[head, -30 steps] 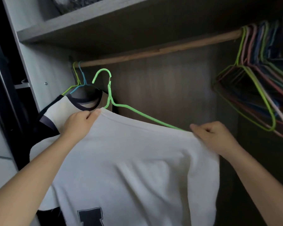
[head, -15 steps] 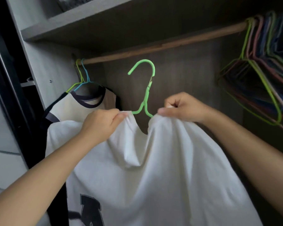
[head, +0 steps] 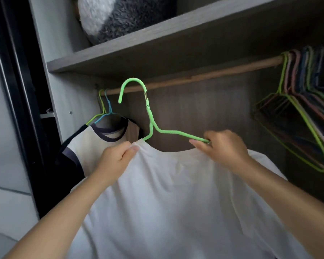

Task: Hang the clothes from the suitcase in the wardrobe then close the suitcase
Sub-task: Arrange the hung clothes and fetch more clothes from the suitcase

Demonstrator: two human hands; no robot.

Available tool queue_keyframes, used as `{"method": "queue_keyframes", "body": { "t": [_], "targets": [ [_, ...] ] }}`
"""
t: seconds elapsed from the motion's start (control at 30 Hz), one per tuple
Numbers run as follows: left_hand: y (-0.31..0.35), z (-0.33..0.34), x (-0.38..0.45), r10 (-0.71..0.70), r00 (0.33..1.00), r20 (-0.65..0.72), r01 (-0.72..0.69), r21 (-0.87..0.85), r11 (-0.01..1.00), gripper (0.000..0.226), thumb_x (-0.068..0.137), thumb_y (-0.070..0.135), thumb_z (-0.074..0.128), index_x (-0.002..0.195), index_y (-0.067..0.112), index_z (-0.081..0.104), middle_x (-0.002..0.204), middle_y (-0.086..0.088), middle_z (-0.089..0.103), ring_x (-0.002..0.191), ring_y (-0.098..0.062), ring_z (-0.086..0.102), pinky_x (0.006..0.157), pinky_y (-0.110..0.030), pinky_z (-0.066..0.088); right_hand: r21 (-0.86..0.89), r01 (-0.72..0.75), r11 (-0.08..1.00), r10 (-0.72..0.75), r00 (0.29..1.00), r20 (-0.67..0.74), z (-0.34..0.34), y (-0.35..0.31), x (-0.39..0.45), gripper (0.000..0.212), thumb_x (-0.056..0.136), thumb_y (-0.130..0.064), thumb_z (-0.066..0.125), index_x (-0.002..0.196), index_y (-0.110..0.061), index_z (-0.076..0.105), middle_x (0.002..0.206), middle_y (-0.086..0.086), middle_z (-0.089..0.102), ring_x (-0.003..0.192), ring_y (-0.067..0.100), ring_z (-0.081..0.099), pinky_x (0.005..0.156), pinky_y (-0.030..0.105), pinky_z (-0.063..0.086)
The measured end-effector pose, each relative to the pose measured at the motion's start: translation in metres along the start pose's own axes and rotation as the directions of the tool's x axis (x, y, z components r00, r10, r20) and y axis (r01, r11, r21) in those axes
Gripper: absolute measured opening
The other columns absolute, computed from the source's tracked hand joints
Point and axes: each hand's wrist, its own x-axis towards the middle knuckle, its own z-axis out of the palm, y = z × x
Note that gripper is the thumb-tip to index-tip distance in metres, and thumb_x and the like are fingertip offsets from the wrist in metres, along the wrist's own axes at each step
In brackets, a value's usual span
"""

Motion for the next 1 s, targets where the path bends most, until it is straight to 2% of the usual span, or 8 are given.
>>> {"method": "queue_keyframes", "body": {
  "t": [0.13, 0.3, 0.4, 0.53, 0.67, 0.77, 0.83, 1.0],
  "targets": [
    [-0.037, -0.011, -0.009, 0.237, 0.969, 0.072, -0.246, 0.42, 0.874, 0.047, 0.089, 0.062, 0.017, 0.055, 0.03, 0.023, 0.041, -0.006, 0.049, 0.04, -0.027, 0.052, 0.044, -0.022, 0.026, 0.148, -0.097, 0.984, 0.101, 0.995, -0.018, -0.018, 0.025, 0.002, 0.051, 0.082, -0.051, 0.056, 0.053, -0.017, 0.032, 0.055, 0.005, 0.044, 0.068, 0.032, 0.05, 0.051, 0.034, 0.026],
    [-0.062, -0.009, -0.019, 0.344, 0.932, -0.112, -0.248, 0.495, 0.833, 0.074, 0.098, 0.05, 0.013, 0.048, 0.002, 0.041, 0.035, -0.006, 0.044, 0.026, -0.015, 0.043, 0.036, -0.013, 0.016, 0.214, -0.035, 0.976, 0.021, 0.997, 0.068, -0.012, 0.032, 0.001, 0.031, 0.079, -0.045, 0.062, 0.083, -0.017, 0.049, 0.066, 0.002, 0.048, 0.072, 0.024, 0.048, 0.062, 0.03, 0.035],
    [-0.072, -0.017, -0.022, 0.304, 0.934, -0.189, -0.161, 0.536, 0.829, 0.075, 0.096, 0.052, 0.015, 0.049, 0.0, 0.042, 0.035, -0.011, 0.045, 0.026, -0.025, 0.045, 0.029, -0.019, 0.028, 0.309, -0.015, 0.951, -0.023, 0.993, 0.119, -0.02, 0.038, 0.0, 0.033, 0.079, -0.033, 0.068, 0.097, -0.025, 0.043, 0.065, -0.001, 0.046, 0.064, 0.017, 0.045, 0.056, 0.028, 0.033],
    [-0.083, -0.038, -0.022, 0.129, 0.968, -0.216, 0.001, 0.516, 0.856, 0.049, 0.086, 0.04, 0.045, 0.056, 0.0, 0.044, 0.045, -0.024, 0.051, 0.042, -0.041, 0.055, 0.04, -0.038, 0.045, 0.295, 0.053, 0.954, -0.113, 0.975, 0.191, -0.021, 0.048, 0.001, 0.042, 0.087, -0.025, 0.06, 0.054, -0.016, 0.035, 0.052, -0.004, 0.034, 0.051, 0.007, 0.035, 0.049, 0.018, 0.029],
    [-0.066, -0.03, -0.015, -0.132, 0.962, -0.24, 0.248, 0.559, 0.791, 0.02, 0.08, 0.01, 0.062, 0.077, -0.009, 0.058, 0.076, -0.032, 0.059, 0.076, -0.049, 0.057, 0.062, -0.053, 0.048, 0.234, 0.09, 0.968, -0.121, 0.985, 0.125, -0.008, 0.025, -0.002, 0.048, 0.091, -0.029, 0.053, 0.051, -0.016, 0.029, 0.05, -0.003, 0.034, 0.051, 0.011, 0.035, 0.05, 0.023, 0.026],
    [-0.024, -0.012, -0.011, -0.202, 0.972, -0.123, 0.233, 0.355, 0.905, 0.013, 0.088, 0.009, 0.049, 0.094, -0.002, 0.052, 0.091, -0.02, 0.058, 0.09, -0.038, 0.054, 0.081, -0.043, 0.043, 0.249, 0.098, 0.964, -0.129, 0.986, 0.11, -0.004, 0.013, -0.005, 0.045, 0.09, -0.031, 0.053, 0.053, -0.015, 0.034, 0.052, -0.003, 0.037, 0.052, 0.01, 0.036, 0.049, 0.025, 0.022],
    [0.018, 0.0, -0.007, -0.327, 0.944, 0.04, 0.329, -0.063, 0.942, 0.012, 0.093, 0.016, 0.048, 0.098, 0.005, 0.046, 0.082, -0.01, 0.059, 0.076, -0.028, 0.058, 0.073, -0.034, 0.049, 0.239, 0.161, 0.957, -0.195, 0.973, 0.126, -0.005, 0.008, -0.01, 0.042, 0.09, -0.033, 0.053, 0.056, -0.014, 0.038, 0.052, -0.003, 0.038, 0.051, 0.007, 0.036, 0.049, 0.024, 0.023],
    [0.065, 0.006, 0.015, -0.499, 0.723, 0.477, 0.672, -0.652, 0.35, 0.02, 0.098, 0.014, 0.039, 0.082, 0.006, 0.048, 0.078, -0.013, 0.059, 0.069, -0.021, 0.059, 0.061, -0.025, 0.05, 0.299, 0.268, 0.916, -0.329, 0.927, 0.179, -0.013, 0.012, -0.022, 0.037, 0.083, -0.041, 0.042, 0.053, -0.021, 0.036, 0.047, -0.004, 0.036, 0.061, 0.001, 0.05, 0.051, 0.015, 0.031]
  ]
}}
